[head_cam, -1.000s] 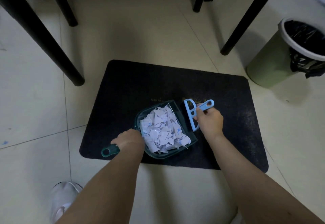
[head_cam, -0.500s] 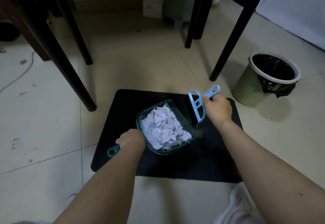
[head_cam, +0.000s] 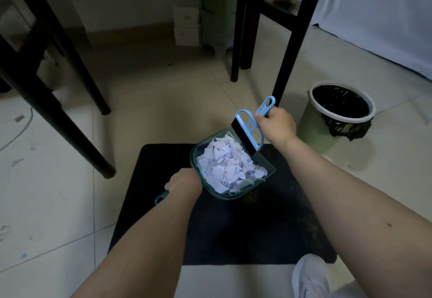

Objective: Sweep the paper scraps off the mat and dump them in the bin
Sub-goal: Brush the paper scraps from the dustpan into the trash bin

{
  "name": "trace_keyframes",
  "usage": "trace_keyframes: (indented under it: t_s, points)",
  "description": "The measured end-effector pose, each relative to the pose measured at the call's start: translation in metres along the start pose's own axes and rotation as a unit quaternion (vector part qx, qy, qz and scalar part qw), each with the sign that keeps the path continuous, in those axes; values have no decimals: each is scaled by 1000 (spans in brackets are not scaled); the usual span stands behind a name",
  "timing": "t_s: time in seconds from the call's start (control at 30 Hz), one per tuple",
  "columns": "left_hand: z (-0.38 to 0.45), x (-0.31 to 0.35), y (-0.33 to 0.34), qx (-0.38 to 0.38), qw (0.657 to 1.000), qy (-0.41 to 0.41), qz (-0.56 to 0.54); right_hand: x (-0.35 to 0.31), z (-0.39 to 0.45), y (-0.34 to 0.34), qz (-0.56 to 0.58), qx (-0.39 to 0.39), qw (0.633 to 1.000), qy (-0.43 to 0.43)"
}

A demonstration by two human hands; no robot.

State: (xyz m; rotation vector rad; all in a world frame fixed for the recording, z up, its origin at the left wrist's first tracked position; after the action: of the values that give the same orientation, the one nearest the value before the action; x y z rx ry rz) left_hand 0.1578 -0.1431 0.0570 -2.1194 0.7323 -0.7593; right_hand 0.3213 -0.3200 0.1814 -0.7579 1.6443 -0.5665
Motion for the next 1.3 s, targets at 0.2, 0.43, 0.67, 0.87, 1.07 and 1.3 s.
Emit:
trace_keyframes:
  t_s: [0.2,0.43,0.67,0.87,1.07,1.3]
  points:
    - [-22,39,-23,-7,998,55,34,2,-15,-54,41,11,999,4]
    - [-43,91,-58,37,990,111,75,-1,-25,-103,111,30,993,-2]
    - [-45,157,-72,31,984,128,123,17,-4,-149,122,66,990,12]
    - [-28,234,-82,62,976,180,104,48,46,-208,202,121,971,33]
    - [8,321,-95,76,966,197,147,94,116,-242,299,134,942,70]
    - [56,400,-98,100,957,227,151,127,189,-251,396,145,903,82]
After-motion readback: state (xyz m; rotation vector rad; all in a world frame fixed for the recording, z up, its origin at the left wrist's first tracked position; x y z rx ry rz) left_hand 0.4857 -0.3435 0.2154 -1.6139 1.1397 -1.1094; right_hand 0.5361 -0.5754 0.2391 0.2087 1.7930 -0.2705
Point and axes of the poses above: each hand's wrist, its own z-axis towards the middle knuckle, its own y-axis out of the palm, x = y × z, the point moved 5 cm from there along z, towards the middle knuckle, and after that the axes turned 15 degrees about y, right-handed, at the moved point
